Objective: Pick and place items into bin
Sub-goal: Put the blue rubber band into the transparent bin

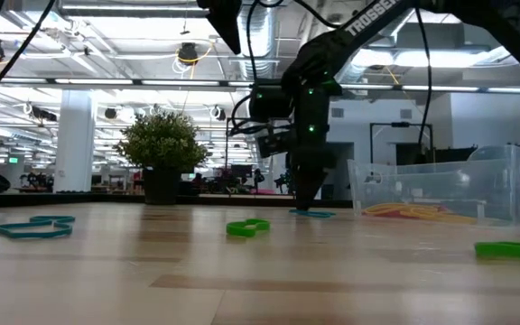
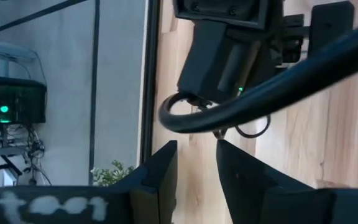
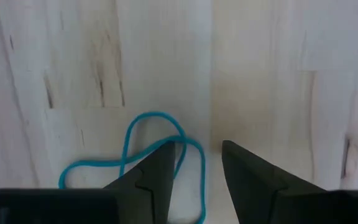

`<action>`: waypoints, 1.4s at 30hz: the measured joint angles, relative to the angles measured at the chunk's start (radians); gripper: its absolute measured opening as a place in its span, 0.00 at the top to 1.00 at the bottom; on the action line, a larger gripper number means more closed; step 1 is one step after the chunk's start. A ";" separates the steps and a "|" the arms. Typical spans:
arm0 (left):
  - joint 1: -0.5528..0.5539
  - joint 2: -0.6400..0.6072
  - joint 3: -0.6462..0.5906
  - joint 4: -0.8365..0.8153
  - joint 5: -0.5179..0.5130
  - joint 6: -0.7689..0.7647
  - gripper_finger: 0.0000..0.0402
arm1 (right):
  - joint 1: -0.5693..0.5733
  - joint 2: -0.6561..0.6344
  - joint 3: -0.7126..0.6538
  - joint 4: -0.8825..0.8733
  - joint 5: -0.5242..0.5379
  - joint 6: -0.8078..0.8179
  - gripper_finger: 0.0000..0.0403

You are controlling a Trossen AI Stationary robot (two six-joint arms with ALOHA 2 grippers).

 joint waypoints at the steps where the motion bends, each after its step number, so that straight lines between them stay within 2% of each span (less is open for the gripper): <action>1: 0.000 0.000 0.000 0.000 0.002 0.001 0.74 | -0.003 0.001 0.000 0.000 0.000 0.000 0.69; 4: 0.000 0.000 0.000 -0.001 0.001 0.002 0.74 | -0.002 -0.006 0.000 -0.008 -0.015 0.000 0.76; 9: 0.000 0.000 0.000 -0.012 0.001 0.002 0.74 | -0.002 -0.051 -0.009 -0.091 -0.050 0.000 0.97; 16: -0.002 0.000 0.000 -0.029 0.002 0.017 0.74 | 0.000 -0.252 -0.006 -0.230 -0.049 0.000 0.99; 21: 0.001 -0.001 -0.001 -0.064 -0.001 -0.002 0.74 | -0.002 -0.504 -0.005 -0.399 -0.049 0.061 1.00; 27: 0.000 -0.001 -0.001 -0.065 0.001 -0.011 0.74 | 0.024 -0.796 -0.016 -0.493 -0.091 0.164 1.00; 32: 0.000 -0.001 -0.002 -0.057 0.003 -0.013 0.74 | 0.094 -0.973 -0.123 -0.435 -0.111 0.321 1.00; 35: 0.000 -0.002 -0.016 -0.027 0.050 -0.018 0.74 | 0.152 -1.042 -0.220 -0.394 -0.092 0.377 1.00; 39: 0.000 -0.002 -0.041 -0.014 0.136 -0.050 0.74 | 0.221 -1.067 -0.382 -0.381 -0.025 0.437 1.00; 42: -0.006 -0.002 -0.060 -0.019 0.185 -0.086 0.74 | 0.272 -1.051 -0.501 -0.300 -0.057 0.494 1.00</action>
